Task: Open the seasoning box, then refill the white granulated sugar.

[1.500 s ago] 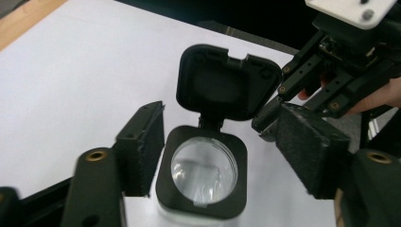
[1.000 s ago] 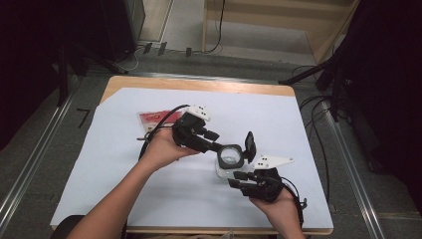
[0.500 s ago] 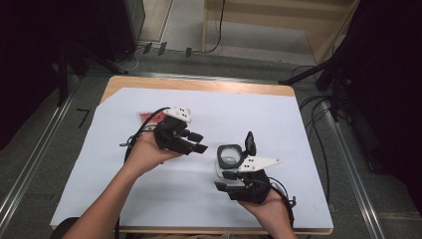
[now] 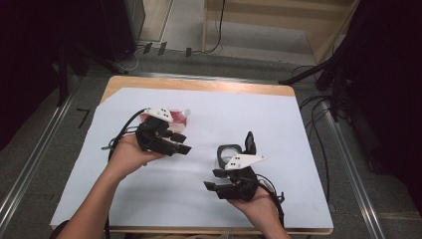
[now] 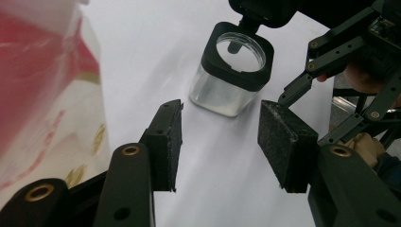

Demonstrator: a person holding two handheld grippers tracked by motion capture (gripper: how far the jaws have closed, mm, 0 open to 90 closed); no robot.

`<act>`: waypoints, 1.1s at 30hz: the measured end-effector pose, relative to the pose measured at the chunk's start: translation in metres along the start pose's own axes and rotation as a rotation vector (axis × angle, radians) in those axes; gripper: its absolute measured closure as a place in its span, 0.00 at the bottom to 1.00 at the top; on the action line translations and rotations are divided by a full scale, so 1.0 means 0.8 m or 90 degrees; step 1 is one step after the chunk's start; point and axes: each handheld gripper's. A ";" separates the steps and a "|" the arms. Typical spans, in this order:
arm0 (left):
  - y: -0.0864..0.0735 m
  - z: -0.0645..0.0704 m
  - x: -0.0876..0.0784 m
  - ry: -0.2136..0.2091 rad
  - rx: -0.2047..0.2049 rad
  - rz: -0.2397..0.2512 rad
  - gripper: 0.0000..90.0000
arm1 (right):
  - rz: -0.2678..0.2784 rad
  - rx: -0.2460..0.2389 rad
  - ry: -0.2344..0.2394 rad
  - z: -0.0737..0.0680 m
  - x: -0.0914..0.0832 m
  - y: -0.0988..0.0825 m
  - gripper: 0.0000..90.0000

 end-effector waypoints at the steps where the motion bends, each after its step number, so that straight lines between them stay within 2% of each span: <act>1: 0.000 -0.001 -0.002 0.002 -0.001 0.001 0.57 | -0.001 -0.001 0.000 0.000 0.001 0.000 0.54; 4: -0.002 -0.004 -0.010 0.007 -0.011 0.009 0.57 | 0.000 0.000 0.001 0.000 0.007 0.002 0.54; 5: -0.002 -0.005 -0.012 0.009 -0.007 0.007 0.57 | -0.001 -0.007 0.002 -0.001 0.009 0.003 0.54; 6: -0.003 -0.006 -0.015 0.020 -0.006 0.010 0.57 | 0.001 -0.010 0.002 -0.002 0.011 0.003 0.54; 7: -0.003 -0.007 -0.016 0.017 -0.012 0.012 0.57 | 0.002 -0.017 0.005 -0.002 0.014 0.004 0.54; 9: -0.004 -0.010 -0.020 0.018 -0.015 0.015 0.58 | -0.003 -0.012 0.010 -0.003 0.020 0.005 0.55; 12: -0.005 -0.015 -0.026 0.027 -0.024 0.025 0.57 | -0.009 -0.018 0.014 -0.004 0.029 0.008 0.56; 14: -0.006 -0.018 -0.030 0.031 -0.024 0.024 0.57 | -0.007 -0.018 0.017 -0.004 0.034 0.011 0.57; 19: -0.009 -0.024 -0.042 0.039 -0.028 0.026 0.57 | -0.003 0.005 0.016 0.000 0.044 0.022 0.57; 22: -0.013 -0.029 -0.052 0.055 -0.033 0.031 0.57 | 0.001 -0.002 0.014 0.001 0.052 0.025 0.56; 25: -0.018 -0.034 -0.063 0.065 -0.037 0.032 0.57 | 0.007 -0.001 0.015 0.000 0.055 0.026 0.56; 27: -0.021 -0.037 -0.070 0.070 -0.037 0.027 0.57 | 0.000 -0.013 0.017 -0.002 0.057 0.025 0.56; 33: -0.029 -0.048 -0.094 0.090 -0.056 0.046 0.57 | -0.005 -0.011 0.017 0.000 0.058 0.018 0.55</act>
Point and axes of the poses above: each handheld gripper's, and its own axes: x roughly forward along the jaws, y roughly out of its top, z roughly to its right, and after that the axes turned 15 degrees about z, right-handed
